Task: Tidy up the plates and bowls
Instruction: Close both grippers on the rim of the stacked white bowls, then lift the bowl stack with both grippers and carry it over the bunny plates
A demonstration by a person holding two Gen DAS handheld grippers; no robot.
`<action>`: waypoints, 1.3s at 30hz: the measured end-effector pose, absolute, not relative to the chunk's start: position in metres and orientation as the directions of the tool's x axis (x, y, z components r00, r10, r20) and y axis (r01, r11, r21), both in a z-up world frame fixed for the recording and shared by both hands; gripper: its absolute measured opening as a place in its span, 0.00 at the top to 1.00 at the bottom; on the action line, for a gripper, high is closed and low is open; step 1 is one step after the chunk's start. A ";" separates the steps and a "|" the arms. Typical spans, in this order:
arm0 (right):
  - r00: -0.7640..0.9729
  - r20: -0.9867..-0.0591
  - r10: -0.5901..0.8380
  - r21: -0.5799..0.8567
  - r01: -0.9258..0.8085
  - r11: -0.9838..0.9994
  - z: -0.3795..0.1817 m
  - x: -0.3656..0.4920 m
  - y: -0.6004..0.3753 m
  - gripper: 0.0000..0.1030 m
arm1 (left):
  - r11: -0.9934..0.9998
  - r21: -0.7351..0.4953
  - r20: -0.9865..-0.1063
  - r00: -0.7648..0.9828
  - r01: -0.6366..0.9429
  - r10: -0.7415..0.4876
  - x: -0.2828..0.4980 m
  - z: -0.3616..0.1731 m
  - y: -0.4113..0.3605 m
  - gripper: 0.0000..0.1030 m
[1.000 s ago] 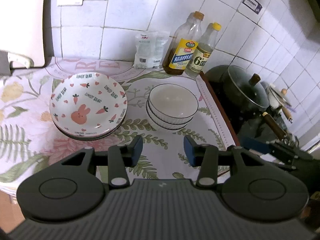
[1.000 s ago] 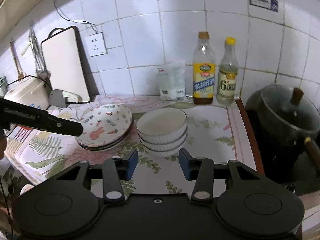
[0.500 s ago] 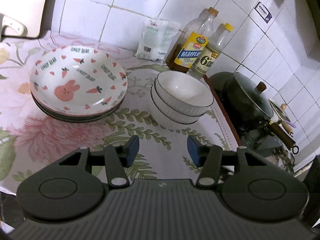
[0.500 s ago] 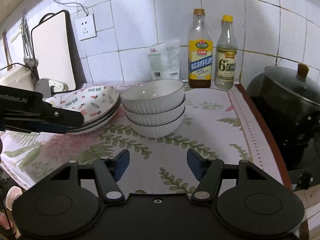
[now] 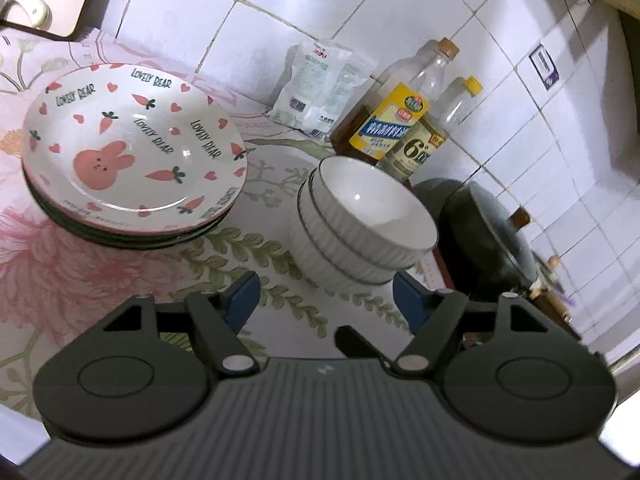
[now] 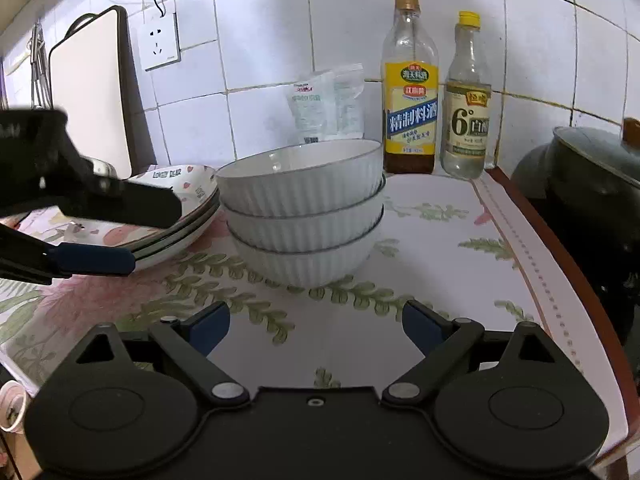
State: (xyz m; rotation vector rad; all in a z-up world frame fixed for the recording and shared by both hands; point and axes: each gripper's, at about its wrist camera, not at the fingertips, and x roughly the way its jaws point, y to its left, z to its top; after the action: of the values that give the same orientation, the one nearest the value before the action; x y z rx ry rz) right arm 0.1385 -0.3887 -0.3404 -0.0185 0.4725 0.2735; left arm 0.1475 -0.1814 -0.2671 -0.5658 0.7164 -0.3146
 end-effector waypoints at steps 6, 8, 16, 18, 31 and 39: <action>0.825 -0.453 0.337 0.095 -0.332 0.939 -0.338 0.158 -0.385 0.06 | 0.766 -0.636 -0.517 0.685 0.093 -0.513 0.175 -0.267 -0.183 0.18; 0.823 -0.467 0.324 0.087 -0.322 0.943 -0.339 0.165 -0.382 0.06 | 0.765 -0.639 -0.525 0.679 0.084 -0.513 0.184 -0.267 -0.184 0.17; 0.807 -0.493 0.325 0.079 -0.331 0.940 -0.342 0.190 -0.372 0.05 | 0.768 -0.633 -0.546 0.647 0.097 -0.532 0.214 -0.273 -0.186 0.21; 0.804 -0.503 0.318 0.075 -0.326 0.942 -0.343 0.196 -0.372 0.05 | 0.770 -0.625 -0.535 0.650 0.125 -0.540 0.217 -0.272 -0.187 0.22; 0.784 -0.505 0.360 0.090 -0.367 0.926 -0.349 0.215 -0.374 0.01 | 0.789 -0.613 -0.622 0.589 0.044 -0.517 0.250 -0.290 -0.193 0.52; 0.786 -0.486 0.381 0.079 -0.395 0.915 -0.351 0.219 -0.375 0.00 | 0.832 -0.555 -0.680 0.572 0.008 -0.460 0.259 -0.292 -0.204 0.59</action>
State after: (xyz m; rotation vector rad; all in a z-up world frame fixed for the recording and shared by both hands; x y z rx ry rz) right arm 0.2187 -0.3745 -0.3508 -0.0271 0.5186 0.4183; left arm 0.2591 -0.2044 -0.2915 -0.5383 0.9312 -0.2904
